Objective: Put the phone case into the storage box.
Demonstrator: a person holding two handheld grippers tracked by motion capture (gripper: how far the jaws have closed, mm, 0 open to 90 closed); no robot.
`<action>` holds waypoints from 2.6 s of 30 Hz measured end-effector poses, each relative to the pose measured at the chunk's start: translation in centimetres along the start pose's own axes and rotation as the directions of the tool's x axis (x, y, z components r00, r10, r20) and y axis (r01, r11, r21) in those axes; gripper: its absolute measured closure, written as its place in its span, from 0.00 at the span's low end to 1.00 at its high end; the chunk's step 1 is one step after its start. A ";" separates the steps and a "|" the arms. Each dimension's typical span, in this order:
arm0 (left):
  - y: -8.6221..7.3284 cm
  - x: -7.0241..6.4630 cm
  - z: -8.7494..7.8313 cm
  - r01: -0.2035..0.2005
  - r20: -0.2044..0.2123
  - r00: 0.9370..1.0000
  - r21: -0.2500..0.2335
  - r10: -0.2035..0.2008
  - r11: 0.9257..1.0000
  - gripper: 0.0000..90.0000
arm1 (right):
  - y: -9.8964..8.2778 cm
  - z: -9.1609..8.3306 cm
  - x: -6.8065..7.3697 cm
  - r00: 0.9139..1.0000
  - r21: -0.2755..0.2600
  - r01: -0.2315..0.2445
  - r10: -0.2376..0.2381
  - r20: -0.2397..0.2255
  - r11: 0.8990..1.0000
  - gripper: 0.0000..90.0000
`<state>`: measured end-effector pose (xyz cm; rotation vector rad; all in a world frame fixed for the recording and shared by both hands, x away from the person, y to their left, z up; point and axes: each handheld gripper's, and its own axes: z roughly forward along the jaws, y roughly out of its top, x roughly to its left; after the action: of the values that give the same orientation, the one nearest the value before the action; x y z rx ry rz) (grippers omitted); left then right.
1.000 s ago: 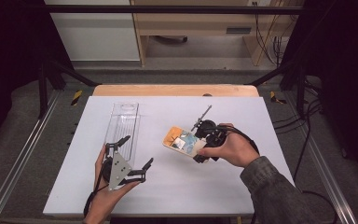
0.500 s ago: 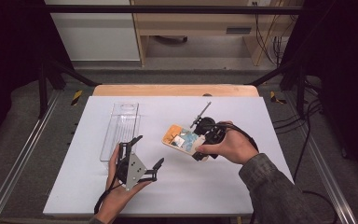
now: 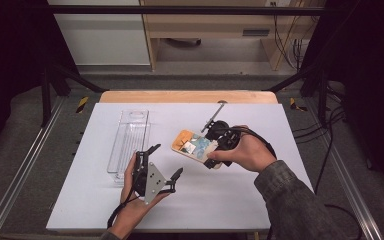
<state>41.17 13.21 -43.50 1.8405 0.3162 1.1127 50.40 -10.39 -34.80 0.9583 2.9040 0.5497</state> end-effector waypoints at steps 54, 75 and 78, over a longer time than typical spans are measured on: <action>1.9 -3.7 1.7 -0.292 -0.069 0.954 0.024 0.293 0.956 0.47 | 1.8 0.9 0.9 0.995 0.022 -0.038 0.040 -0.088 0.999 0.13; 2.6 -3.7 1.2 -0.356 -0.045 0.933 0.043 0.358 0.934 0.81 | 2.4 0.1 1.5 0.995 0.009 -0.039 0.039 -0.095 0.999 0.12; 2.8 -3.7 1.1 -0.370 -0.042 0.927 0.042 0.372 0.928 0.83 | 2.4 0.0 1.5 0.994 0.003 -0.043 0.043 -0.101 0.999 0.12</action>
<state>39.32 8.84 -43.48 1.9554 0.0096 1.4181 50.51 -7.74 -33.86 1.0249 2.9783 0.6171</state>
